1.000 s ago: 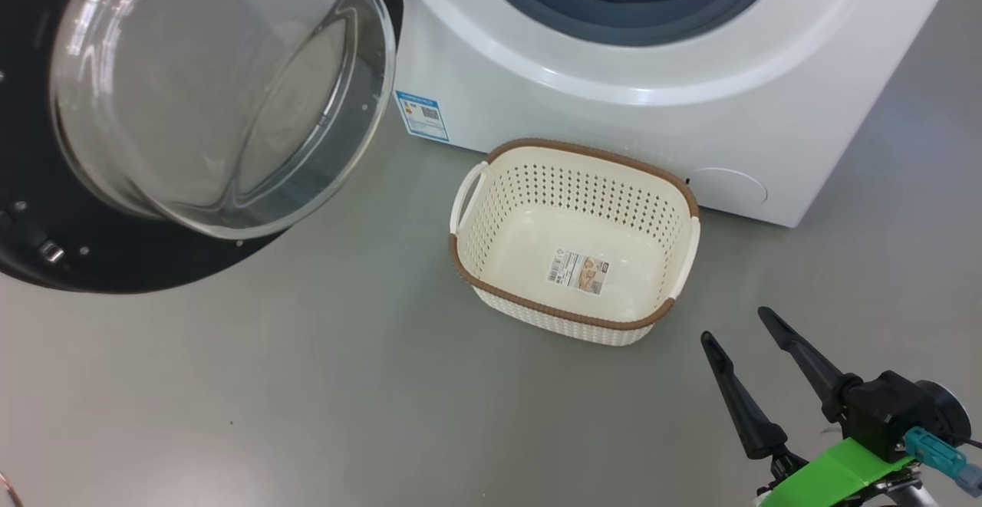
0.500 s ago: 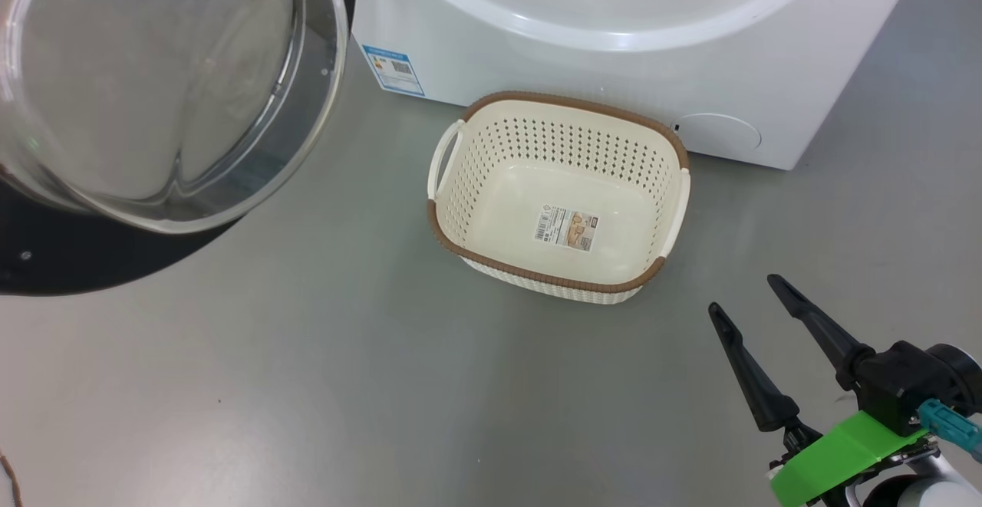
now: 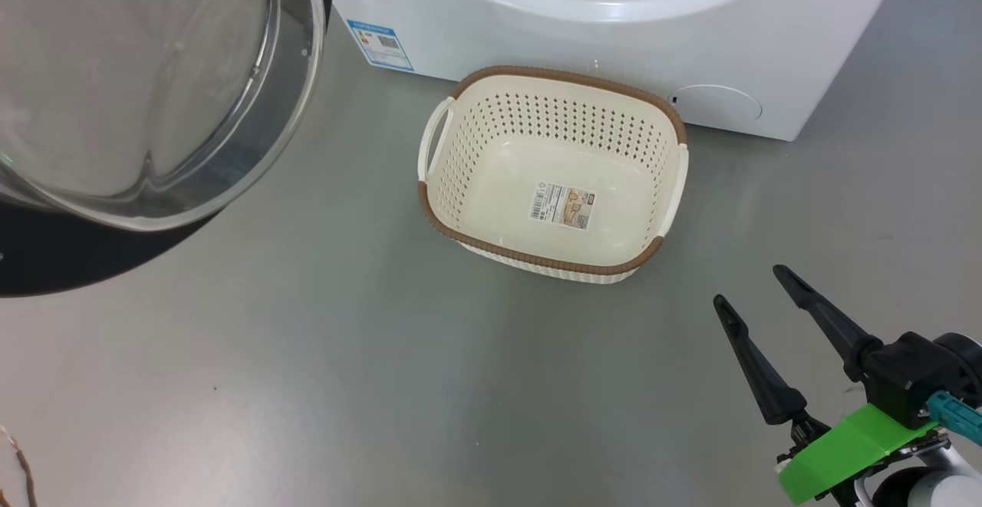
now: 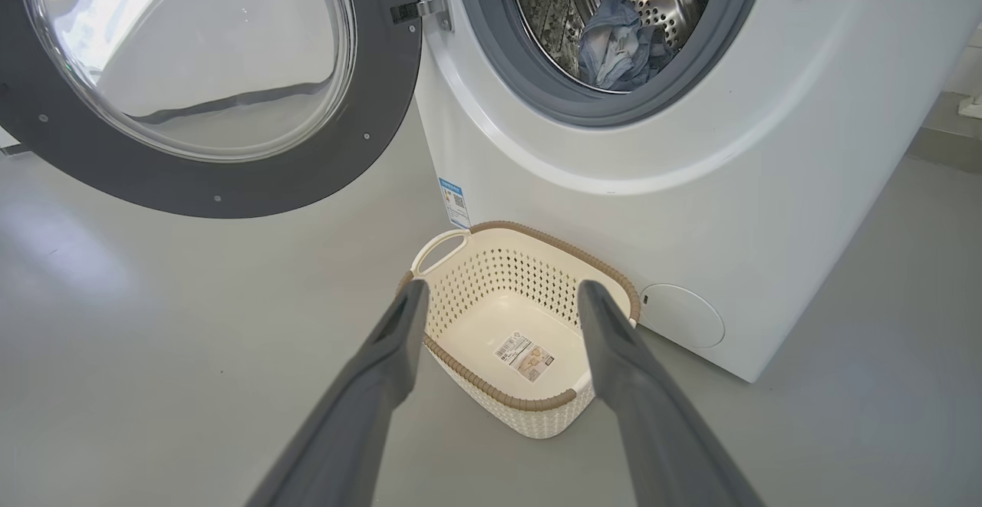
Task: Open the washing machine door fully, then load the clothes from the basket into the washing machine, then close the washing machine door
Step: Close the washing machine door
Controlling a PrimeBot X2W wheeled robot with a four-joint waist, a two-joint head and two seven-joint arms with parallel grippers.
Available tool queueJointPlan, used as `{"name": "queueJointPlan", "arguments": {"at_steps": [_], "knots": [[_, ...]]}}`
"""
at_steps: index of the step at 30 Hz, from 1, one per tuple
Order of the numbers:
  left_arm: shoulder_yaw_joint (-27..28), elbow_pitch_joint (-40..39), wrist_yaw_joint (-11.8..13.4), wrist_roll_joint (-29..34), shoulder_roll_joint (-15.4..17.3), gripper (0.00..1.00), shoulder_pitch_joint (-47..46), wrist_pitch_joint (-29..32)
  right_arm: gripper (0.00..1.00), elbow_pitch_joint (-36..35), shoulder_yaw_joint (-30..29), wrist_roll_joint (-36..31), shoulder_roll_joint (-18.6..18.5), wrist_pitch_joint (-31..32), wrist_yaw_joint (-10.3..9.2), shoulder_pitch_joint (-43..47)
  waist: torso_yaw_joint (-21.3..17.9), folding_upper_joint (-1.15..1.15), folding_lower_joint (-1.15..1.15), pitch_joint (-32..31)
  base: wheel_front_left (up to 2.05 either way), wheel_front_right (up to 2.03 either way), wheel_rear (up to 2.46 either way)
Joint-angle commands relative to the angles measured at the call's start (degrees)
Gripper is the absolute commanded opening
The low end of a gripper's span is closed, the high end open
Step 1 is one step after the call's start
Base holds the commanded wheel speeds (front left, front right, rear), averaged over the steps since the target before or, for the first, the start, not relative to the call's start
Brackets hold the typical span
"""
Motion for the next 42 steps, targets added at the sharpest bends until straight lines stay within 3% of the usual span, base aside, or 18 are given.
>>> {"name": "queueJointPlan", "arguments": {"at_steps": [1,22,42], "knots": [[0.99,-0.66,-0.79,0.47,4.71,0.0,-1.3,0.84,1.0,-1.9,1.44,0.36,-0.74,0.09,0.09,-1.37,-0.06,0.0,0.0,0.12,0.0,0.0,0.0],[-0.82,-0.47,-3.17,0.65,5.12,0.0,-1.2,8.01,1.0,-2.52,1.02,1.04,-1.04,0.91,0.09,-1.64,-0.45,0.0,0.0,1.1,0.0,0.0,0.0],[0.25,-8.15,-4.29,-4.08,3.83,0.0,4.82,19.55,1.0,-1.13,1.88,1.25,-0.01,0.22,0.09,-1.56,0.14,0.0,0.0,-0.52,0.0,0.0,0.0]]}}
